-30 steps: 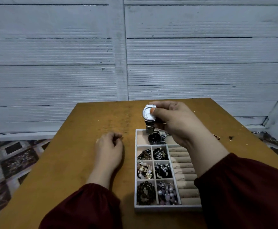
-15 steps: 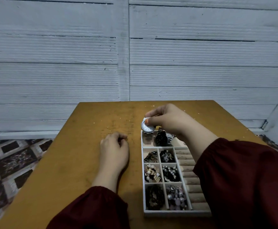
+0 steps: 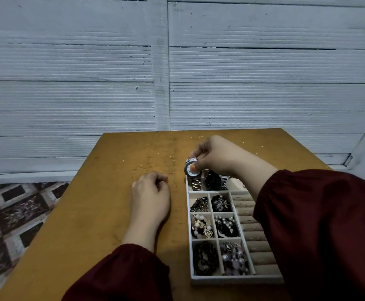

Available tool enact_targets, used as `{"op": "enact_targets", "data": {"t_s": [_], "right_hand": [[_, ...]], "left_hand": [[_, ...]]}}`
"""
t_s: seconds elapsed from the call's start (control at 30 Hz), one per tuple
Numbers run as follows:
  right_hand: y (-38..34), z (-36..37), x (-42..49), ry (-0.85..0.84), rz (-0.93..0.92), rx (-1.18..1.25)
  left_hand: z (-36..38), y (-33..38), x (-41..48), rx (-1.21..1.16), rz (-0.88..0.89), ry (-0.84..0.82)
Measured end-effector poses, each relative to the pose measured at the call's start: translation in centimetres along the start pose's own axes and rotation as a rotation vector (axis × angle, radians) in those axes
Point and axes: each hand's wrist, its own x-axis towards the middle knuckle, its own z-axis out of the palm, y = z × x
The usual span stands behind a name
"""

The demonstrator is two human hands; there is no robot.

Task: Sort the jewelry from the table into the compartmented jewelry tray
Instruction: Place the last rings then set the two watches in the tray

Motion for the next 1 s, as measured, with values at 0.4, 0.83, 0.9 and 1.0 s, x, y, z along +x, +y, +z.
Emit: {"op": "enact_targets", "data": {"t_s": [0.4, 0.83, 0.9, 1.0], "right_hand": [[0.76, 0.26, 0.77, 0.162, -0.034, -0.020], [0.61, 0.15, 0.50, -0.049, -0.009, -0.055], [0.50, 0.09, 0.40, -0.082, -0.010, -0.071], [0.48, -0.14, 0.25, -0.110, -0.009, -0.100]], "left_hand": [[-0.06, 0.38, -0.14, 0.041, 0.006, 0.014], [-0.08, 0.61, -0.16, 0.058, 0.010, 0.013], [-0.17, 0.77, -0.28, 0.072, 0.006, 0.014], [-0.28, 0.94, -0.35, 0.066, 0.003, 0.017]]}}
